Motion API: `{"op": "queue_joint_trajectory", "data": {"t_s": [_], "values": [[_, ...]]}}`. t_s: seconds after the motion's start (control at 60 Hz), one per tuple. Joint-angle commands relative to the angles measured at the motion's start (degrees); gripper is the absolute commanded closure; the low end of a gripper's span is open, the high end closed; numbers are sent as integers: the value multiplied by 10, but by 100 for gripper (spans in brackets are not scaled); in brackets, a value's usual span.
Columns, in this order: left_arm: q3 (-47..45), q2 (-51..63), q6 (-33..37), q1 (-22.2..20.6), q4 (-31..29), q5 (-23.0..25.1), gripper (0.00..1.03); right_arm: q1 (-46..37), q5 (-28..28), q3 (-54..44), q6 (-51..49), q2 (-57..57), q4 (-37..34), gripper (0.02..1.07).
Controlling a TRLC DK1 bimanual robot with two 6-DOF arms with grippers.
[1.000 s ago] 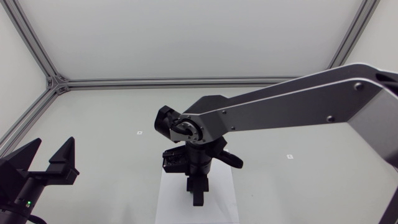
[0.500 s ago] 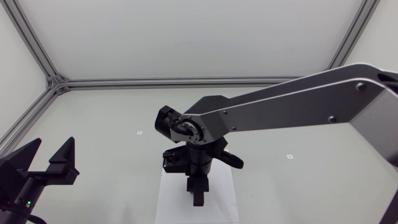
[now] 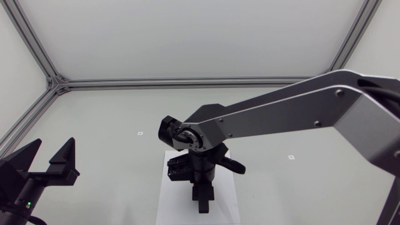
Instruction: Pick up the orange 2x2 brick with the right arm and stack it on top of the green 2x2 brick in the center
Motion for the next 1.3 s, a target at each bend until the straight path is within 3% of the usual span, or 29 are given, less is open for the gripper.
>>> {"op": "queue_joint_trajectory", "data": {"t_s": [0.0, 0.55, 0.65, 0.767, 1.283], "values": [[-23, -5, 7, 2, -8, 2, 4, 0, -1, -17, -7, 17, -9, 52], [-23, -5, 7, 2, -8, 2, 4, 0, -7, -13, 5, -7, 20, 52], [-23, -5, 7, 2, -8, 2, 4, 0, -7, -14, 5, -10, 27, 61], [-23, -5, 7, 2, -8, 2, 4, -2, -7, -15, 1, -11, 28, 62], [-23, -5, 7, 2, -8, 2, 4, -3, -6, -23, -12, -10, 34, 62]]}}
